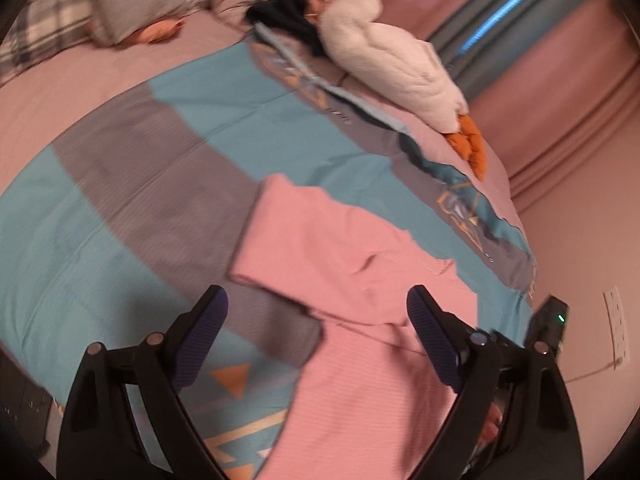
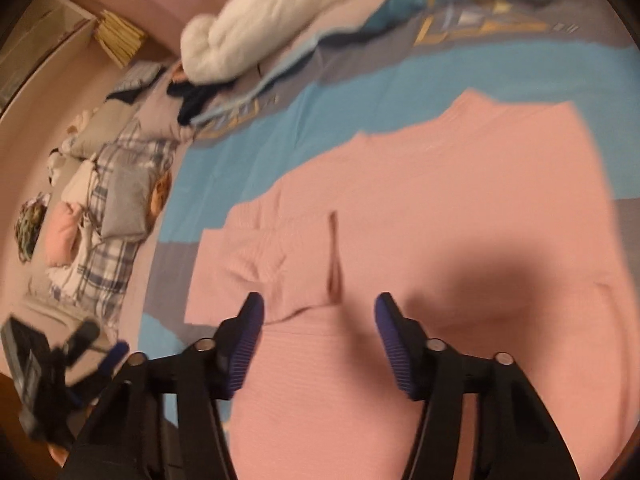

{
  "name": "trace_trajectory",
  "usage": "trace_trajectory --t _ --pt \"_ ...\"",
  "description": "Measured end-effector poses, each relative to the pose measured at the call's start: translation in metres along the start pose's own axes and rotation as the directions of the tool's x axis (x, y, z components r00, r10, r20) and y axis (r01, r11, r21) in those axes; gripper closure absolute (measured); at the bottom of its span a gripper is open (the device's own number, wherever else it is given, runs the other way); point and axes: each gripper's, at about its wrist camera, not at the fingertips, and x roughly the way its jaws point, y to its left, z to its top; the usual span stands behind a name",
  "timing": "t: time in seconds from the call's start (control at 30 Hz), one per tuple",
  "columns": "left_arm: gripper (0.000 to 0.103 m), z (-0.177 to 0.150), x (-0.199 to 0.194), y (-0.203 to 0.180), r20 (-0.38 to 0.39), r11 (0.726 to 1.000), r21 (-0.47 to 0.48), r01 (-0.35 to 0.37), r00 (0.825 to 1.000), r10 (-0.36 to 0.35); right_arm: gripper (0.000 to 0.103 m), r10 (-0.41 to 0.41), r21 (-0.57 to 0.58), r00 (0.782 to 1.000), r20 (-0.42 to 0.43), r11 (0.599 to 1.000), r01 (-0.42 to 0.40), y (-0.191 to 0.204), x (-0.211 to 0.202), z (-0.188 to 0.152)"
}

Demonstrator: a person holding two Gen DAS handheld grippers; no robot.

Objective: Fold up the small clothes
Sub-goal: 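Lay the sleeve across the shirt body with the left gripper and release, then grasp the shirt's side edge beside the folded sleeve with the right gripper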

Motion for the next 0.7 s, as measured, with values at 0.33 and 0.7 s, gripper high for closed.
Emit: trace_trajectory --t 0.33,0.7 --pt "0.019 0.0 -0.009 0.039 0.012 0.997 -0.062 -0.047 0.999 0.048 0.051 -0.081 -0.045 0.992 -0.095 0.996 0.077 0.023 0.048 -0.004" --pt "0.022 0.003 -0.012 0.049 0.019 0.996 -0.078 -0.049 0.999 0.051 0.095 -0.146 -0.214 0.989 -0.013 0.967 0.139 0.056 0.017 0.004"
